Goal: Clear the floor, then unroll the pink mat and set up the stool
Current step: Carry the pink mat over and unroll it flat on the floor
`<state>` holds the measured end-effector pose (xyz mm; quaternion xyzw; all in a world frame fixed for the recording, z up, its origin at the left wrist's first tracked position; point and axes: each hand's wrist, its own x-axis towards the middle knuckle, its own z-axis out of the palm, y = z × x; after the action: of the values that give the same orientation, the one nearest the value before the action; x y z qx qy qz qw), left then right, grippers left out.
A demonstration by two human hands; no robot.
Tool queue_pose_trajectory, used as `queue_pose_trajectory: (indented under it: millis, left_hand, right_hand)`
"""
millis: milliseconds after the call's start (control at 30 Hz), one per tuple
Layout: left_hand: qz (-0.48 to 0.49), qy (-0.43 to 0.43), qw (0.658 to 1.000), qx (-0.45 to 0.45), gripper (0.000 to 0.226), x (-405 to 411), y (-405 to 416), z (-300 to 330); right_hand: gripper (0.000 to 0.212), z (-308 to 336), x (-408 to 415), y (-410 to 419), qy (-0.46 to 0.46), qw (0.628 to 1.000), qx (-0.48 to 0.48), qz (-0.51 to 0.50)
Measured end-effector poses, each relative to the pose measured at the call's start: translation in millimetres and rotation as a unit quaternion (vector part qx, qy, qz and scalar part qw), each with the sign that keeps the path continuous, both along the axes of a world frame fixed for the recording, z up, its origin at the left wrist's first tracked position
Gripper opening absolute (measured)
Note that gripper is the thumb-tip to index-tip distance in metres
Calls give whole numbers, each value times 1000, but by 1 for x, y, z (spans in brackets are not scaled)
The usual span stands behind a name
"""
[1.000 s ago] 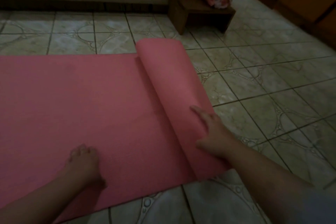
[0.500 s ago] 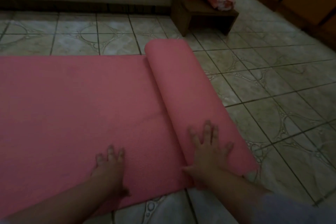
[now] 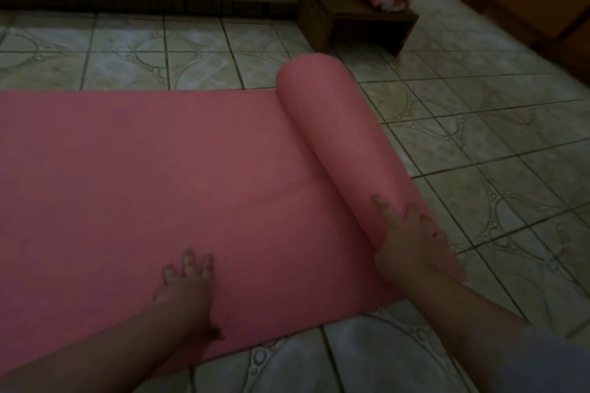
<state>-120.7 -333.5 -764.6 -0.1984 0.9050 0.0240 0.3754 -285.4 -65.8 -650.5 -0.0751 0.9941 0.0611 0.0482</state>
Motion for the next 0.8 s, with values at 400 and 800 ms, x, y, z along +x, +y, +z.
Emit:
queue_pose_trajectory:
  millis: [400, 800]
  left_hand:
    - [-35, -5, 999, -26, 139, 1, 1, 8]
    - [-46, -18, 998, -49, 136, -1, 7, 21]
  right_hand:
    - [72, -8, -3, 14, -47, 997, 13, 64]
    - [65, 16, -39, 53, 209, 975, 49, -62]
